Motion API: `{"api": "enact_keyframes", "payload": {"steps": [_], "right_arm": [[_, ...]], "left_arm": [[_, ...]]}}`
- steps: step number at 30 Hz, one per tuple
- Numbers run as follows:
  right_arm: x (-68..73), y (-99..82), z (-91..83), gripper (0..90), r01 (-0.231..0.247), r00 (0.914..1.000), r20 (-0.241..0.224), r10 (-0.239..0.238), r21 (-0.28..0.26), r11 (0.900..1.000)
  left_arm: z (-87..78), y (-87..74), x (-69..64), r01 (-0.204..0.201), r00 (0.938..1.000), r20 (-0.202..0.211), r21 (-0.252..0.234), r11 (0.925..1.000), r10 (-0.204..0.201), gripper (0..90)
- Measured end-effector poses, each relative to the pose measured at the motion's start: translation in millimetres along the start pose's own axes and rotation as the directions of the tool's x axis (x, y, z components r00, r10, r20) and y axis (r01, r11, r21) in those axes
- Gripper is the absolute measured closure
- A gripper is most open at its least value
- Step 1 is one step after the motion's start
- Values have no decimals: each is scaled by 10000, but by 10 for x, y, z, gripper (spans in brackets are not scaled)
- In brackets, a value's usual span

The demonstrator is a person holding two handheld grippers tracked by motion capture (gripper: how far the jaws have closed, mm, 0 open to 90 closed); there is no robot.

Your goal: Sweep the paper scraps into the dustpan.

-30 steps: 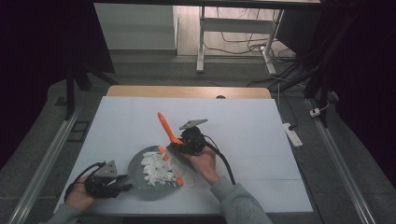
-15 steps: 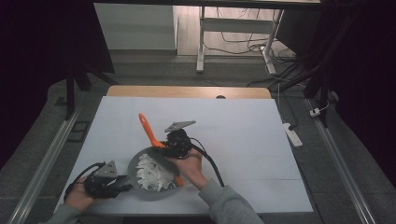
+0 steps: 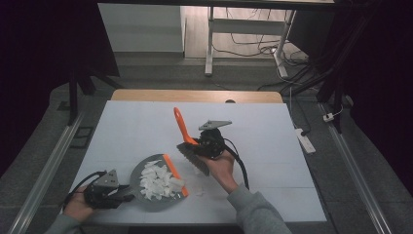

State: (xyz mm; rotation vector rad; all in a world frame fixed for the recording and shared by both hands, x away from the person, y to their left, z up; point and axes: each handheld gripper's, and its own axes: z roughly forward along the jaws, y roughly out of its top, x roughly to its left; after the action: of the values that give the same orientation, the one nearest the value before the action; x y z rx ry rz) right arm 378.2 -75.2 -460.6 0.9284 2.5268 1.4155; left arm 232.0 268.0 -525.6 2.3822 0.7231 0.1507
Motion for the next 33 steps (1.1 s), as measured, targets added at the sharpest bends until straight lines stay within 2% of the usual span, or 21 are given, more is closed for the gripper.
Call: {"api": "enact_keyframes", "payload": {"steps": [5, 6, 11, 15, 20, 21, 22, 23, 25, 26, 29, 33], "right_arm": [[-23, -133, -149, 703, 42, 9994, 333, -53, 350, 9994], [-3, -207, -208, 703, 21, 9990, 449, -45, 552, 9985], [50, -356, -259, 703, -79, 9980, 633, 23, 876, 9961], [95, -449, -193, 703, -344, 9956, 903, 253, 1010, 9943], [249, -418, 20, 704, -262, 9983, 538, 207, 1032, 9943], [296, -404, 68, 704, -227, 9991, 374, 189, 1022, 9945], [374, -380, 153, 704, -396, 9990, -148, 411, 923, 9949], [374, -380, 153, 704, -396, 9990, -148, 411, 923, 9949], [430, -350, 195, 704, -481, 9967, -625, 523, 675, 9966], [448, -331, 191, 704, -427, 9967, -660, 463, 544, 9976], [399, -275, 102, 704, -392, 9978, -535, 397, 101, 9992], [173, -217, -77, 704, -581, 9982, 105, 585, -306, 9978]], "left_arm": [[-30, -24, -19, -207, 9995, 230, -148, 9997, 210, 616], [-29, -19, -25, -268, 9993, 268, -136, 9995, 272, 616], [-2, 6, -61, -540, 9972, 513, -86, 9985, 543, 616], [28, 57, -102, -666, 9961, 570, -43, 9978, 667, 616], [77, 135, -153, -820, 9949, 599, 122, 9966, 812, 616], [83, 147, -160, -851, 9947, 592, 149, 9963, 840, 616], [89, 156, -167, -865, 9946, 596, 163, 9961, 854, 616], [93, 162, -173, -872, 9946, 587, 183, 9960, 860, 616], [103, 169, -178, -907, 9943, 579, 218, 9956, 894, 616], [105, 170, -177, -903, 9944, 578, 233, 9956, 889, 616], [106, 170, -172, -908, 9943, 586, 282, 9955, 891, 616], [118, 180, -172, -848, 9948, 585, 317, 9959, 829, 615]]}}
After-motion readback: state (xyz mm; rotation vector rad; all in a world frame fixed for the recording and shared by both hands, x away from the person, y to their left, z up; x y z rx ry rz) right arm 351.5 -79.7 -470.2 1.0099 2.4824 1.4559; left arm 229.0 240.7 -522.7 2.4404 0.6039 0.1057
